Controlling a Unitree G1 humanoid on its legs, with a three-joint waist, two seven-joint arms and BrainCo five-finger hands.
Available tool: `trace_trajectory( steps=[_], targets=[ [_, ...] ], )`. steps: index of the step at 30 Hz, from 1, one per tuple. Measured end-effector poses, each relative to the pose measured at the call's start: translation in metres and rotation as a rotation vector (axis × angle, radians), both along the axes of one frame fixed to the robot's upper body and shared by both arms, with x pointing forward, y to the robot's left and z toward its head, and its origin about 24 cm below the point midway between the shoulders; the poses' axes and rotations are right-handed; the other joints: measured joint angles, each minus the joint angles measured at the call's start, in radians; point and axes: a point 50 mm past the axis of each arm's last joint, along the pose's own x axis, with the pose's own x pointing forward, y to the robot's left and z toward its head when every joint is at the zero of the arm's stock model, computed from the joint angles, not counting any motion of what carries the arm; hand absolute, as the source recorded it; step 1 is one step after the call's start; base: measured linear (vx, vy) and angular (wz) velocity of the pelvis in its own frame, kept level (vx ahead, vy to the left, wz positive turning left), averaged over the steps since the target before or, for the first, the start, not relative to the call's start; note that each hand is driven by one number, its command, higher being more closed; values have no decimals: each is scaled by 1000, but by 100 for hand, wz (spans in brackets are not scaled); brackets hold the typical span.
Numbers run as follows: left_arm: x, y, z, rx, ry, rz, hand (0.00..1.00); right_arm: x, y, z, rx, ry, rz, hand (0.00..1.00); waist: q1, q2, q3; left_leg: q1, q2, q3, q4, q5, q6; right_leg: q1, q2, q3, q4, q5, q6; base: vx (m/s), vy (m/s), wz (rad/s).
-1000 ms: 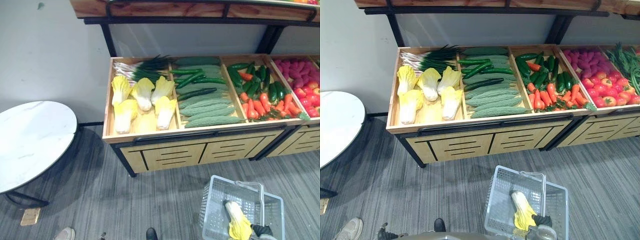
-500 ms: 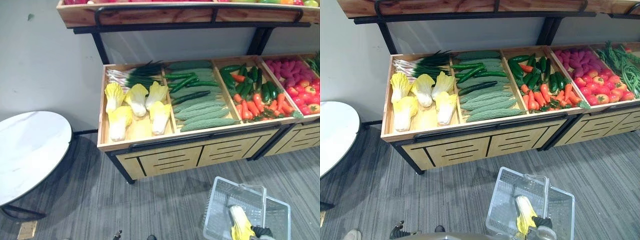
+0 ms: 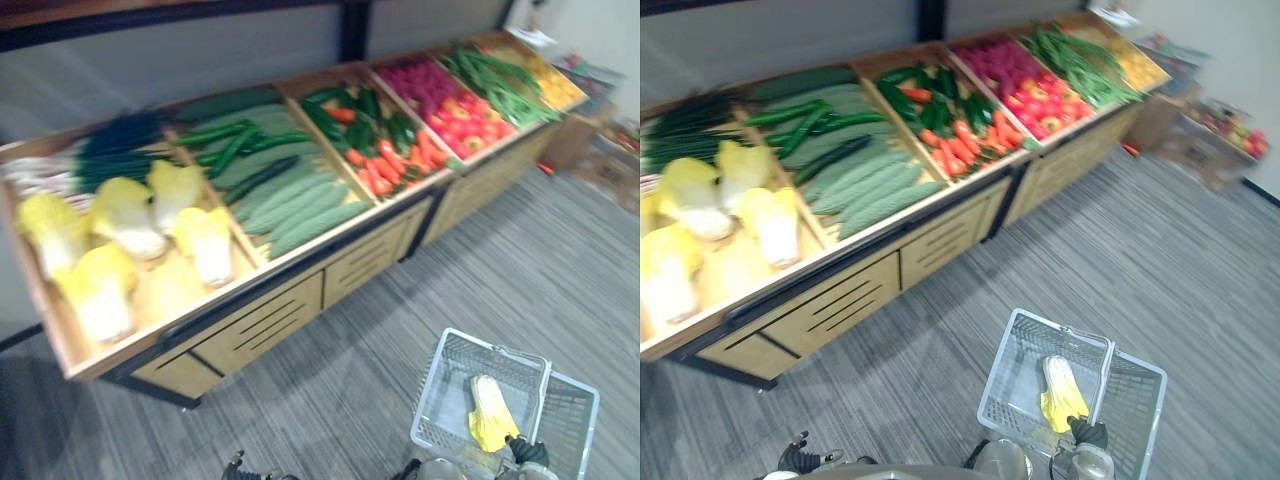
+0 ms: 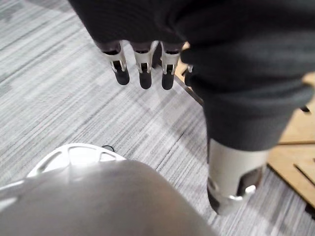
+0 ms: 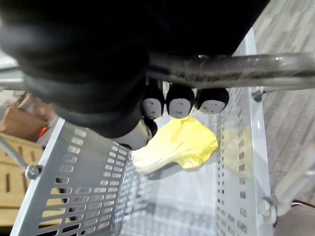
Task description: Pick vegetable in the basket
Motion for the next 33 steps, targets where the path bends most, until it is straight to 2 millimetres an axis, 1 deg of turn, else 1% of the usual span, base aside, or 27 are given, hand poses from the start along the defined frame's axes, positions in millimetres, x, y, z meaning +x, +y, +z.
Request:
trace_trajectory(
  steps=[1, 2, 3, 4, 5, 6, 8, 11, 13, 14, 15, 16, 17, 18, 19, 20, 21, 22, 23, 24, 25, 26, 27, 28, 29, 31, 33],
  targets=[
    [8, -1, 2, -3, -19, -3, 0, -2, 2, -2, 13, 15, -4, 100, -4, 1, 1, 3, 9, 42, 21, 0, 0, 13, 27, -6, -73, -18, 19, 89, -206, -121],
    [16, -4, 3, -20, -43, 7, 0, -3, 2, -4, 18, 26, -5, 100, -3, 0, 1, 18, 15, 81, 38, 0, 0, 29, 49, -9, -132, -32, 22, 80, -227, -119],
    [19, -8, 3, -33, -53, 15, 0, -3, 1, -4, 20, 30, -7, 100, -3, 9, 6, 29, 18, 101, 43, 0, 0, 34, 61, -8, -155, -36, 19, 55, -232, -119],
    [25, -12, 3, -49, -67, 18, 0, -3, -3, -4, 18, 44, -14, 100, -7, 31, 11, 44, 24, 136, 52, 0, -1, 36, 80, -1, -190, -39, 16, 30, -182, -92],
    [28, -18, 3, -64, -74, 14, 0, -5, -6, -3, 13, 50, -19, 100, -8, 39, 14, 47, 28, 148, 57, 1, -2, 35, 90, 4, -205, -41, 13, 31, -285, -103],
    [33, -28, 2, -91, -83, 11, 0, -8, -11, -3, 4, 65, -24, 100, -16, 52, 13, 49, 37, 167, 85, 1, -2, 36, 100, 24, -233, -60, 19, 28, -242, -64],
    [35, -35, 1, -108, -74, 4, 0, -9, -11, -4, 4, 71, -25, 100, -36, 55, 13, 54, 62, 174, 138, 1, -2, 40, 110, 37, -244, -75, 17, 26, -217, -47],
    [35, -39, 0, -114, -72, 9, 0, -13, -8, -5, 11, 77, -21, 100, -48, 70, 10, 86, 143, 199, 280, 6, -6, 62, 141, 85, -245, -90, 2, -11, -98, -52],
    [32, -41, -1, -123, -70, 42, 0, -11, -6, -5, 5, 80, 13, 100, -51, 70, 11, 100, 229, 191, 448, 34, -18, 69, 159, 144, -241, -112, -1, 14, -52, -86],
    [25, -41, -3, -135, -61, 83, 0, -10, -4, -5, 3, 76, 33, 100, -48, 71, 13, 90, 272, 117, 554, 95, 2, 78, 170, 202, -247, -115, -5, 48, -25, -109],
    [23, -39, -3, -138, -67, 111, 0, -10, -3, -6, 1, 76, 43, 100, -44, 62, 18, 62, 288, 54, 605, 130, 21, 87, 171, 233, -258, -115, -6, 70, 8, -129],
    [26, -37, -2, -145, -83, 140, 0, -9, -2, -5, -4, 76, 61, 100, -30, 56, 23, -14, 263, -120, 680, 67, 0, 90, 164, 296, -277, -115, -5, 51, 51, -124],
    [28, -36, 0, -153, -102, 170, 0, -8, -6, -4, -15, 74, 58, 100, -27, 57, 24, -99, 192, -300, 688, -15, -28, 82, 150, 344, -283, -111, 1, 47, 84, -123],
    [26, -35, 0, -156, -106, 196, 0, -8, -7, -4, -17, 72, 53, 100, -26, 57, 24, -124, 154, -365, 665, -34, -39, 82, 143, 368, -287, -105, 9, 53, 129, -115],
    [22, -32, 0, -149, -113, 227, 0, -10, -8, -4, -16, 74, 46, 100, -26, 57, 24, -144, 92, -457, 570, -59, -56, 84, 137, 414, -297, -99, 19, 57, 169, -105],
    [21, -31, 1, -148, -126, 247, 0, -11, -7, -5, -10, 76, 35, 100, -25, 57, 24, -146, 49, -523, 441, -69, -70, 83, 137, 451, -302, -95, 26, 41, 189, -100],
    [20, -30, 1, -147, -131, 250, 0, -12, -7, -5, -8, 76, 33, 100, -24, 57, 24, -146, 31, -555, 372, -68, -71, 80, 139, 471, -307, -92, 32, 9, 224, -104],
    [20, -31, 1, -147, -140, 251, 0, -11, -7, -4, -7, 71, 33, 100, -19, 59, 24, -144, -8, -638, 222, -56, -73, 69, 144, 515, -312, -91, 42, -6, 274, -109],
    [21, -33, 1, -153, -143, 251, 0, -9, -10, -3, -16, 62, 28, 100, -7, 72, 23, -144, -41, -738, 99, 0, -73, 51, 155, 559, -312, -89, 64, 8, 294, -112],
    [21, -35, 1, -158, -147, 254, 0, -10, -13, -2, -23, 57, 23, 100, -1, 80, 22, -143, -47, -783, 63, 0, -94, 43, 164, 579, -312, -85, 81, 75, 350, -81],
    [21, -34, 2, -153, -150, 248, 0, -10, -8, -3, -15, 57, 29, 100, -5, 74, 15, -127, -79, -811, 42, -39, -92, 44, 149, 606, -334, -70, 104, 91, 282, -37],
    [21, -34, 2, -152, -149, 243, 0, -12, -7, -4, -11, 58, 27, 100, -6, 62, 13, -129, -94, -808, 35, -46, -86, 49, 135, 609, -355, -60, 120, 138, 386, -31],
    [24, -27, 4, -135, -167, 240, 0, -13, -1, -6, 6, 57, 22, 100, 0, 36, 12, -126, -131, -761, 18, -52, -69, 50, 99, 635, -385, -41, 145, 73, 227, -17],
    [23, -27, 4, -134, -166, 237, 0, -13, -1, -6, 7, 57, 22, 100, 0, 31, 10, -123, -138, -759, 14, -51, -66, 50, 93, 639, -387, -40, 144, 88, 252, -24],
    [22, -23, 4, -126, -156, 229, 0, -13, -1, -6, 8, 56, 24, 100, -2, 19, 3, -102, -162, -751, -8, -48, -54, 63, 74, 649, -402, -28, 146, 72, 152, -13],
    [20, -20, 4, -103, -141, 183, 0, -16, -1, -6, 6, 63, 35, 100, -3, 22, -6, -67, -188, -735, -41, -50, -45, 82, 54, 661, -422, -22, 156, 115, 171, -17],
    [17, -19, 2, -94, -122, 164, 0, -17, 0, -6, 4, 62, 51, 100, -2, 25, -18, -52, -197, -726, -59, -52, -42, 81, 50, 671, -436, -19, 161, 115, 76, -20]
  ],
)
